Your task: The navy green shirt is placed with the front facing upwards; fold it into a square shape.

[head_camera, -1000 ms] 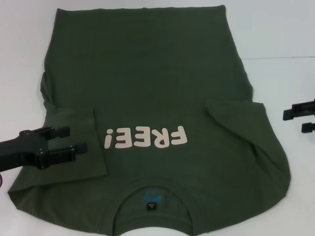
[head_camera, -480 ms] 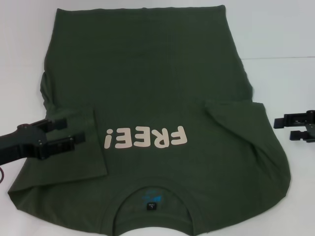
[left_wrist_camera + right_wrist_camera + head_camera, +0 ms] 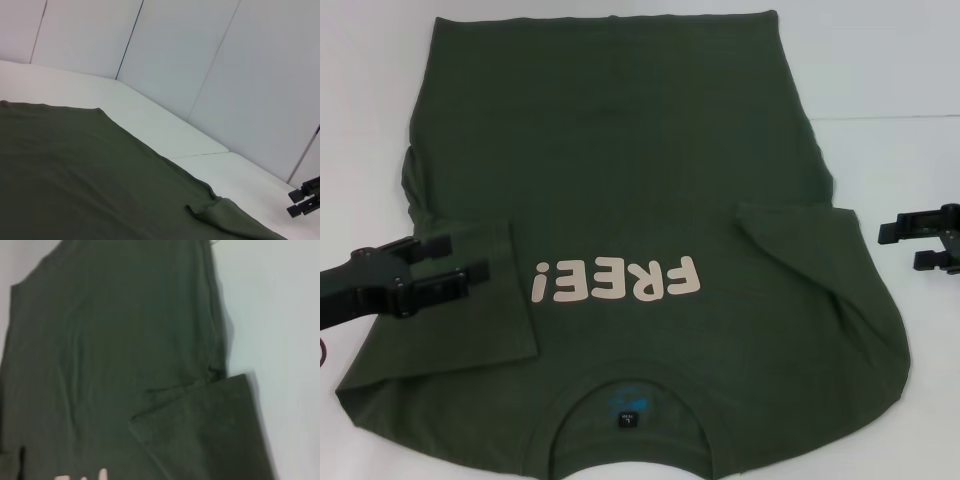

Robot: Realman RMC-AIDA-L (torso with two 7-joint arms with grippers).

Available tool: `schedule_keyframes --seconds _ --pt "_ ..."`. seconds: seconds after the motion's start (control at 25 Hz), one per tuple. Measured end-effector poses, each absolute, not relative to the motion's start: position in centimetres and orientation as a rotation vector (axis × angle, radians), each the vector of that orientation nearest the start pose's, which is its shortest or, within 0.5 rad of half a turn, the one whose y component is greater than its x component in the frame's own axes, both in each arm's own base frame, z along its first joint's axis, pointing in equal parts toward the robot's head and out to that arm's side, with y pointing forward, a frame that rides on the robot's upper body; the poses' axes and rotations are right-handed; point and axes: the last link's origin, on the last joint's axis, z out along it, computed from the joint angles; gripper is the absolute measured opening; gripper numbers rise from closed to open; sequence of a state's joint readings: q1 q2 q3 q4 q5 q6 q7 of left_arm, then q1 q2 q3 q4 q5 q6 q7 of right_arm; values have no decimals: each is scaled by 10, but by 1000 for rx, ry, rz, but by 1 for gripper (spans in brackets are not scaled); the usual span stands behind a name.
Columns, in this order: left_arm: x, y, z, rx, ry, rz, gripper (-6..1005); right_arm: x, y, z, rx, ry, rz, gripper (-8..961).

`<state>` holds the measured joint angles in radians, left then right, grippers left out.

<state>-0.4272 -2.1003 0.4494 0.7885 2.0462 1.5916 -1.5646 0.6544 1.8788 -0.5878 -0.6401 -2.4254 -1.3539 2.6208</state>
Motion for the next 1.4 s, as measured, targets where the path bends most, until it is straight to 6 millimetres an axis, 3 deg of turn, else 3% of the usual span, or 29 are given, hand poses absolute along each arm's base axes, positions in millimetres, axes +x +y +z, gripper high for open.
schedule_keyframes --seconds 0.28,0.48,0.76,1.4 --pt "-306 314 44 -2395 -964 -766 862 310 396 92 -1847 1962 166 792" --pt "-310 316 44 -2377 -975 -737 862 306 400 83 -1873 1934 96 793" --pt "-314 317 44 -2354 -986 -719 861 299 403 69 -1909 1913 66 794" --pt "-314 317 43 -2352 -986 -720 862 303 399 57 -1935 1896 46 793"
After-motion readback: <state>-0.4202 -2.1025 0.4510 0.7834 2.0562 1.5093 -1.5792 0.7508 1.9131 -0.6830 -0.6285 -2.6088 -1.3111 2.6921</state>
